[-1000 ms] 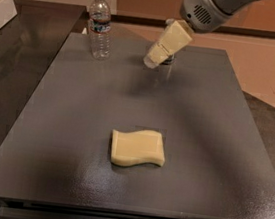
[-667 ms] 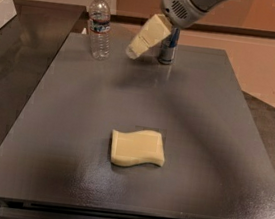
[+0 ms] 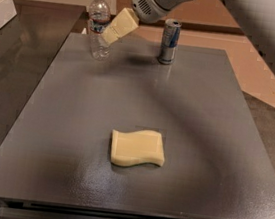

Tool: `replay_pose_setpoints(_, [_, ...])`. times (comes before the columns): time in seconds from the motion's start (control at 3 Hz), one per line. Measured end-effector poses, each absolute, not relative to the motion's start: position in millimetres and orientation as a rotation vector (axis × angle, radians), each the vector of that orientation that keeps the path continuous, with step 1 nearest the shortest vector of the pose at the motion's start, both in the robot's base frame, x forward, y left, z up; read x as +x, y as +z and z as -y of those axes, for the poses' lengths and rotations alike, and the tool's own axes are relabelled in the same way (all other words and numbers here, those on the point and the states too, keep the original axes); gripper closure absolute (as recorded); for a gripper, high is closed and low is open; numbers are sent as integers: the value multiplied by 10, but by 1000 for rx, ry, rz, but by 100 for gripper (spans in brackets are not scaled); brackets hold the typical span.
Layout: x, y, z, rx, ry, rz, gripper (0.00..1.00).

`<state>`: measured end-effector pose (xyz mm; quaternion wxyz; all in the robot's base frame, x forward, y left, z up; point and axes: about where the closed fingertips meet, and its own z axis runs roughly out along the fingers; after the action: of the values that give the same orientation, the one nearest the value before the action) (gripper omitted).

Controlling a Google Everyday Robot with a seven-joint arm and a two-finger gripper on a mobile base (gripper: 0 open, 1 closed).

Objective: Move water bottle near sponge

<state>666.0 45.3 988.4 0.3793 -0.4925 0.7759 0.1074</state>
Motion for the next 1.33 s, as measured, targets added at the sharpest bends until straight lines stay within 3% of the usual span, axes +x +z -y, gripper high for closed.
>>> replay_pose_setpoints(0.67, [7079, 9768, -1005, -1198, 332, -1940, 0])
replay_pose_setpoints(1.33, [7470, 9630, -1216, -1105, 340, -1968, 0])
